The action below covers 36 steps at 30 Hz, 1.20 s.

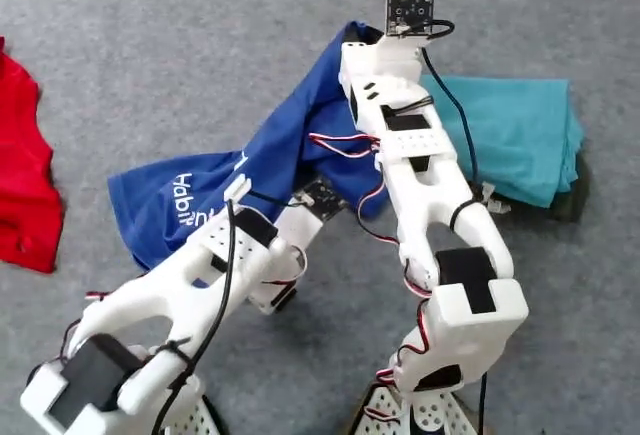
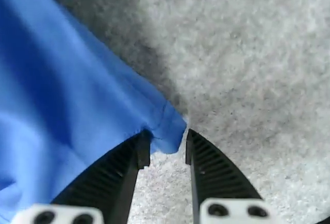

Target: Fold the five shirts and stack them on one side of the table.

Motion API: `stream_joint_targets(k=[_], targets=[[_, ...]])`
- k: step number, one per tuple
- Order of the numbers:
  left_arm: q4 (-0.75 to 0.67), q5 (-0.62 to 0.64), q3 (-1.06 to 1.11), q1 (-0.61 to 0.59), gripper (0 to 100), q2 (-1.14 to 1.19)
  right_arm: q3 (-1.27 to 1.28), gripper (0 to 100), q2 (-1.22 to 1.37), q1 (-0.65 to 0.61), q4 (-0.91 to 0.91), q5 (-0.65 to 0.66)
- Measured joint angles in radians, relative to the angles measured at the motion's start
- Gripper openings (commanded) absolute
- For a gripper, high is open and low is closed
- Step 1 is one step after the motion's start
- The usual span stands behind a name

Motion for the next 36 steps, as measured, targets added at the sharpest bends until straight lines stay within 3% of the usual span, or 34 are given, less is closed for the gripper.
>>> stream_joint_targets(k=[6, 10, 17, 24, 36], targets=[[0.002, 0.123, -0.012, 0.000, 14, 0.060, 0.000, 1.4, 0.000, 0.000, 0.000, 0.000], [0.064, 0.186, -0.080, 0.000, 20, 0.075, 0.000, 1.4, 0.000, 0.000, 0.000, 0.000], [0.129, 0.241, -0.166, -0.084, 22, 0.077, 0.000, 1.4, 0.000, 0.000, 0.000, 0.000], [0.129, 0.308, -0.175, -0.098, 22, 0.077, 0.000, 1.5, 0.000, 0.000, 0.000, 0.000], [0.005, 0.327, -0.126, -0.098, 22, 0.077, 0.000, 1.5, 0.000, 0.000, 0.000, 0.000]])
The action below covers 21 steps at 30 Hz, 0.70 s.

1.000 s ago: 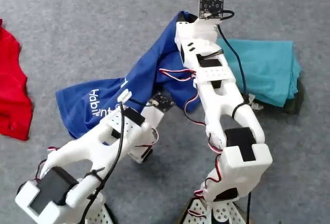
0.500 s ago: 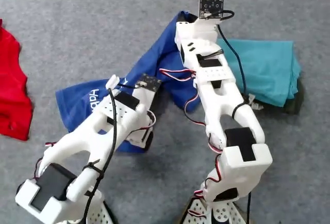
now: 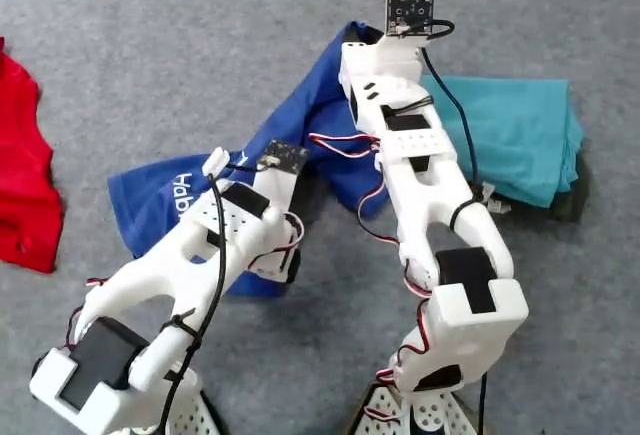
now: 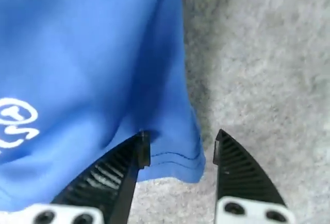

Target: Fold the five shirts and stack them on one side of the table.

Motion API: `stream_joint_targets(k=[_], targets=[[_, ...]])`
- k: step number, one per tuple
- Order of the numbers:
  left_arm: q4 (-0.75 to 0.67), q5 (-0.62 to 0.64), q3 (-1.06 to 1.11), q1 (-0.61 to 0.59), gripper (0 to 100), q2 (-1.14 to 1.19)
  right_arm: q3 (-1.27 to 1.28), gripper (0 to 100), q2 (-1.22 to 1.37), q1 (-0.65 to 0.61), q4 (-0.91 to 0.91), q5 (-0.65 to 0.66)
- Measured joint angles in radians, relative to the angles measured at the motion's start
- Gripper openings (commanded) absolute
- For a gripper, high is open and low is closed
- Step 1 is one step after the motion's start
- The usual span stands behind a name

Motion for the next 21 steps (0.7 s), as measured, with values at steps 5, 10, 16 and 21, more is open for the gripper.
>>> stream_joint_targets(k=[5, 10, 16, 21], targets=[[-0.012, 0.000, 0.031, 0.052, 22, 0.002, 0.000, 1.5, 0.000, 0.000, 0.000, 0.000], [-0.032, 0.000, 0.052, 0.060, 22, 0.002, 0.000, 1.5, 0.000, 0.000, 0.000, 0.000], [-0.091, 0.000, 0.117, 0.060, 22, 0.002, 0.000, 1.5, 0.000, 0.000, 0.000, 0.000], [-0.095, 0.000, 0.121, 0.060, 19, 0.002, 0.000, 1.5, 0.000, 0.000, 0.000, 0.000]])
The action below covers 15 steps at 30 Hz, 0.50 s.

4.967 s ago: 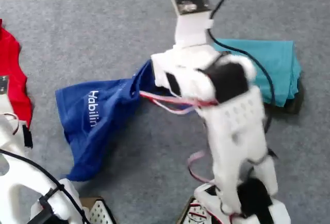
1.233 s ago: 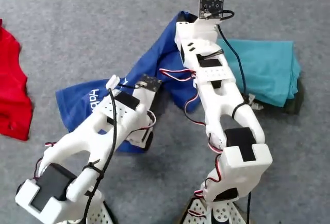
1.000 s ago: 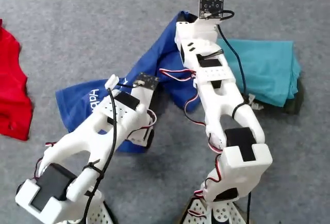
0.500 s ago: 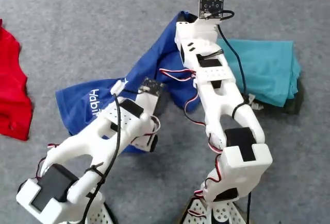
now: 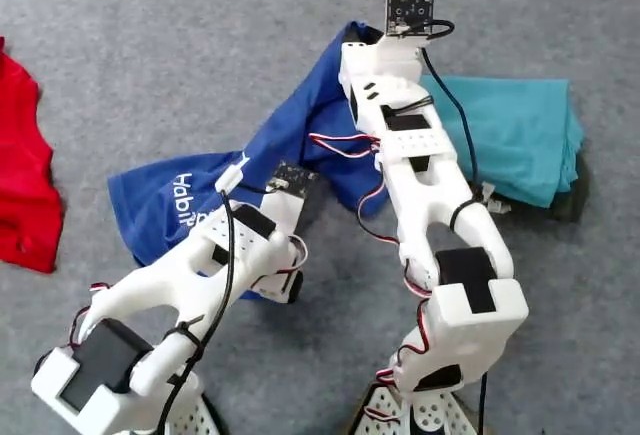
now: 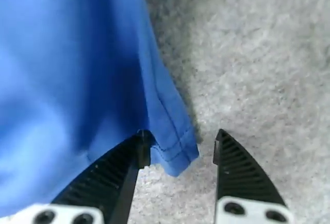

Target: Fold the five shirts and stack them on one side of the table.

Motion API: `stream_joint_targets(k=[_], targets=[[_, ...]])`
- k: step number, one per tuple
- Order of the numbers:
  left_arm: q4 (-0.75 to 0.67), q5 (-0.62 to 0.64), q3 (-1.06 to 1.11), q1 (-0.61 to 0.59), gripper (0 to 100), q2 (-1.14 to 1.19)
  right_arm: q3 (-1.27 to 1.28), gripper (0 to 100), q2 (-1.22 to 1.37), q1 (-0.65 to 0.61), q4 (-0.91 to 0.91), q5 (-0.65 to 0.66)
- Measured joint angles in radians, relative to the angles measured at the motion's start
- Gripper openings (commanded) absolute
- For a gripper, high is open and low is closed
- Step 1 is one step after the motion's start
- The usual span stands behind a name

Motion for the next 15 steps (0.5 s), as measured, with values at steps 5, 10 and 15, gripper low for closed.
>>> stream_joint_targets(k=[5, 10, 15], targets=[[-0.032, 0.000, 0.005, 0.006, 8, -0.002, 0.000, 1.5, 0.000, 0.000, 0.000, 0.000], [-0.055, 0.000, 0.005, 0.008, 3, -0.002, 0.000, 1.5, 0.000, 0.000, 0.000, 0.000], [-0.038, 0.000, 0.003, -0.006, 3, -0.002, 0.000, 1.5, 0.000, 0.000, 0.000, 0.000]])
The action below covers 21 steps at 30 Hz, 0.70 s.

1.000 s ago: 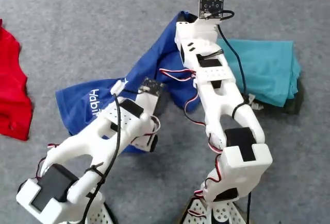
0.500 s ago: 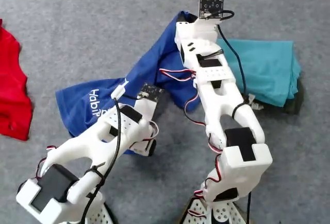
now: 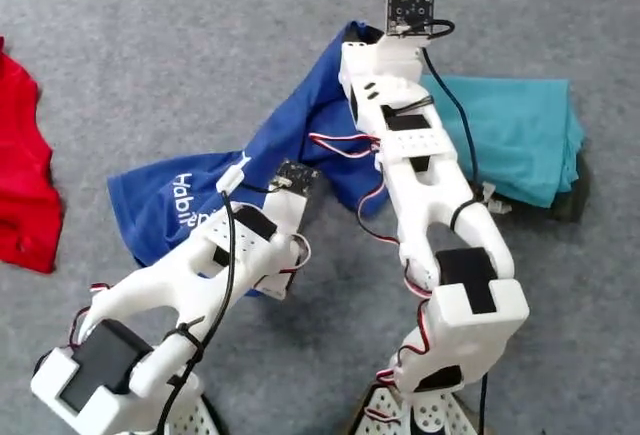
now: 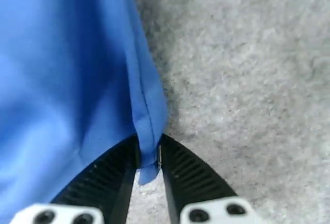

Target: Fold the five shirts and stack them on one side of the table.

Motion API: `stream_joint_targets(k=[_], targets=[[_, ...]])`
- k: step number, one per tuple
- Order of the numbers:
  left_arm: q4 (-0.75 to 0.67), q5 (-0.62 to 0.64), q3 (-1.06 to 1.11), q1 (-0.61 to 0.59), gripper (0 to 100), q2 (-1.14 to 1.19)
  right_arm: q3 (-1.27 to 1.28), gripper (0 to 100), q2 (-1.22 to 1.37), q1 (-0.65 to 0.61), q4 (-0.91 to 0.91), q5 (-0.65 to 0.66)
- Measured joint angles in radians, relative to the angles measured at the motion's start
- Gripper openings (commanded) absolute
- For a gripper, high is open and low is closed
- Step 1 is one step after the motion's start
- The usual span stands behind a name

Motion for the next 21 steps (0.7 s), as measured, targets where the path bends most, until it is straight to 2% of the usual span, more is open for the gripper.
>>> stream_joint_targets(k=[3, 6, 12, 17, 21], targets=[[0.089, -0.018, -0.038, -0.072, 3, 0.000, 0.000, 1.5, -0.006, 0.000, 0.000, 0.000], [0.164, -0.074, -0.112, -0.193, 3, 0.000, 0.002, 1.5, -0.074, 0.000, 0.023, -0.006], [0.361, -0.195, -0.374, -0.454, 3, -0.117, 0.002, 1.5, -0.299, -0.025, 0.198, -0.006], [0.532, -0.215, -0.612, -0.506, 3, -0.270, 0.002, 1.5, -0.514, -0.049, 0.379, -0.006], [0.617, -0.215, -0.789, -0.539, 3, -0.373, -0.009, 1.5, -0.687, -0.054, 0.512, -0.006]])
